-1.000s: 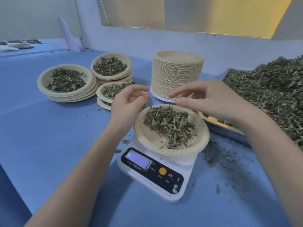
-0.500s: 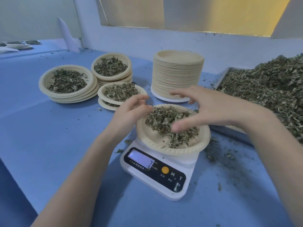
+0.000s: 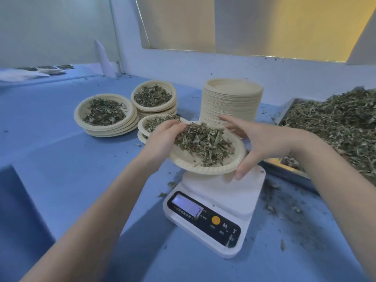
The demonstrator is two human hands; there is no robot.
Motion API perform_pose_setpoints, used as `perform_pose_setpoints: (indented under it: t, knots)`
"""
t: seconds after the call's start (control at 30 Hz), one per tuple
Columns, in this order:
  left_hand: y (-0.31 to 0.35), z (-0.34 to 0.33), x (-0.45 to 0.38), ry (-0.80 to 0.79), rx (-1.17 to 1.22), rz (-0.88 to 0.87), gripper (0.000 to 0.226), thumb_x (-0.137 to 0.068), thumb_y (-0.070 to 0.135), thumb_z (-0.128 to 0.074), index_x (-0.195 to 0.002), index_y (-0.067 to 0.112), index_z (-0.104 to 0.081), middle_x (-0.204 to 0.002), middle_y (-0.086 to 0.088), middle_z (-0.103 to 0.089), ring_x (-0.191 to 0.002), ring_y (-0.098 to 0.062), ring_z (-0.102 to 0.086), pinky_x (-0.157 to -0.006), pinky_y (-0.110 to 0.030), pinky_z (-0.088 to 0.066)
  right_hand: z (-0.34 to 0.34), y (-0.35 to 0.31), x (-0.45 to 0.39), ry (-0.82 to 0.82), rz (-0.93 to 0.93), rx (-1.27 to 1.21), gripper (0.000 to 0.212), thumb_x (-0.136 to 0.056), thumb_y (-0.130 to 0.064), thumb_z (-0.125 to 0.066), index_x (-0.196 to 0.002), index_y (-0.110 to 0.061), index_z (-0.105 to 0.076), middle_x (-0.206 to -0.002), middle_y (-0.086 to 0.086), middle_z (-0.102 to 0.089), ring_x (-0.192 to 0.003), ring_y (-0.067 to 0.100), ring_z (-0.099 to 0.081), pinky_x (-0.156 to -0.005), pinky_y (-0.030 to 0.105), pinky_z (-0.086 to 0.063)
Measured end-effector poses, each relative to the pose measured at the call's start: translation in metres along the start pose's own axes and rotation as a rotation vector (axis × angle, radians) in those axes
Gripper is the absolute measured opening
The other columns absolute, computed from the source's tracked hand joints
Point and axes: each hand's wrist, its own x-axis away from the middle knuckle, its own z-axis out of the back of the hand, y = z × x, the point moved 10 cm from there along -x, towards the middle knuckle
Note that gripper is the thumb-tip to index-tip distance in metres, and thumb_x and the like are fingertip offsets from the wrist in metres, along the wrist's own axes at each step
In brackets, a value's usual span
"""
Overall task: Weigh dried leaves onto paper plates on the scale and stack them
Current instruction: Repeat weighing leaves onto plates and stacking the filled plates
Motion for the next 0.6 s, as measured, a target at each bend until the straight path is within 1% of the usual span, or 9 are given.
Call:
perform_pose_setpoints:
  t: [0.1, 0.17, 0.27, 0.3, 0.37, 0.4, 0.47, 0.53, 0.6]
  knots:
    - [0.01, 0.04, -0.021, 0.138, -0.034, -0.03, 0.031, -0.094, 0.031, -0.051, -0.123, 0.02, -0.056, -0.127, 0.003, -0.054, -0.111, -0.011, -0.049, -0.092, -0.026, -0.034, 0.019, -0.02, -0.038, 0.051, 0.042, -0.009, 0.133, -0.04, -0.046, -0.09, -0.147, -0.044, -0.011, -0.134, -0.025, -0.031, -0.123, -0.006, -0.03, -0.099, 0.016, -0.024]
    - [0.009, 0.061, -0.037, 0.206, -0.07, -0.01, 0.037, -0.095, 0.03, -0.049, -0.131, 0.018, -0.05, -0.131, 0.001, -0.05, -0.113, -0.014, -0.048, -0.09, -0.026, -0.034, 0.031, -0.027, -0.065, 0.127, 0.044, -0.073, 0.12, -0.051, -0.028, -0.092, -0.148, -0.034, -0.02, -0.129, -0.015, -0.04, -0.117, 0.001, -0.043, -0.097, 0.02, -0.033]
    - [-0.005, 0.077, -0.055, 0.266, -0.06, 0.055, 0.036, -0.098, 0.029, -0.042, -0.132, 0.018, -0.044, -0.133, -0.003, -0.049, -0.109, -0.018, -0.053, -0.082, -0.029, -0.042, 0.051, -0.026, -0.099, 0.357, 0.013, -0.219, 0.086, -0.068, -0.006, -0.082, -0.142, -0.02, -0.039, -0.122, 0.006, -0.058, -0.105, 0.019, -0.061, -0.096, 0.034, -0.046]
    - [-0.011, 0.079, -0.06, 0.281, -0.061, 0.07, 0.036, -0.099, 0.03, -0.04, -0.133, 0.018, -0.043, -0.133, -0.004, -0.049, -0.111, -0.021, -0.053, -0.084, -0.03, -0.041, 0.055, -0.025, -0.107, 0.446, -0.004, -0.204, 0.073, -0.074, -0.004, -0.076, -0.138, -0.017, -0.045, -0.118, 0.011, -0.062, -0.103, 0.022, -0.062, -0.094, 0.033, -0.047]
    - [-0.022, 0.079, -0.069, 0.318, -0.113, 0.074, 0.04, -0.099, 0.029, -0.038, -0.138, 0.019, -0.039, -0.137, -0.004, -0.047, -0.12, -0.022, -0.046, -0.091, -0.029, -0.034, 0.053, -0.026, -0.123, 0.564, -0.039, -0.07, 0.051, -0.084, -0.006, -0.064, -0.133, -0.013, -0.051, -0.12, 0.014, -0.062, -0.108, 0.026, -0.059, -0.089, 0.03, -0.044]
    - [-0.025, 0.079, -0.071, 0.343, -0.165, 0.064, 0.043, -0.099, 0.028, -0.037, -0.14, 0.018, -0.037, -0.14, -0.003, -0.045, -0.124, -0.021, -0.043, -0.094, -0.027, -0.03, 0.046, -0.027, -0.132, 0.578, -0.048, 0.02, 0.045, -0.088, -0.008, -0.058, -0.133, -0.012, -0.051, -0.122, 0.015, -0.061, -0.112, 0.029, -0.057, -0.088, 0.031, -0.042]
    - [-0.031, 0.079, -0.075, 0.379, -0.282, 0.031, 0.047, -0.098, 0.026, -0.036, -0.143, 0.014, -0.032, -0.143, -0.006, -0.044, -0.131, -0.026, -0.039, -0.106, -0.033, -0.029, 0.027, -0.025, -0.149, 0.536, -0.067, 0.139, 0.042, -0.093, -0.01, -0.051, -0.135, -0.013, -0.048, -0.124, 0.017, -0.058, -0.112, 0.031, -0.054, -0.082, 0.031, -0.042]
    - [-0.037, 0.076, -0.079, 0.38, -0.331, 0.0, 0.05, -0.098, 0.022, -0.036, -0.146, 0.01, -0.026, -0.145, -0.009, -0.042, -0.133, -0.027, -0.037, -0.11, -0.041, -0.028, 0.011, -0.017, -0.162, 0.462, -0.086, 0.154, 0.047, -0.093, -0.008, -0.048, -0.139, -0.014, -0.041, -0.126, 0.018, -0.055, -0.11, 0.033, -0.054, -0.075, 0.03, -0.04]
    - [-0.043, 0.074, -0.08, 0.385, -0.34, -0.015, 0.051, -0.098, 0.021, -0.035, -0.146, 0.007, -0.025, -0.147, -0.011, -0.036, -0.135, -0.026, -0.034, -0.111, -0.043, -0.028, 0.0, -0.011, -0.168, 0.395, -0.089, 0.144, 0.054, -0.091, -0.006, -0.047, -0.143, -0.014, -0.032, -0.126, 0.019, -0.054, -0.11, 0.034, -0.053, -0.074, 0.03, -0.04]
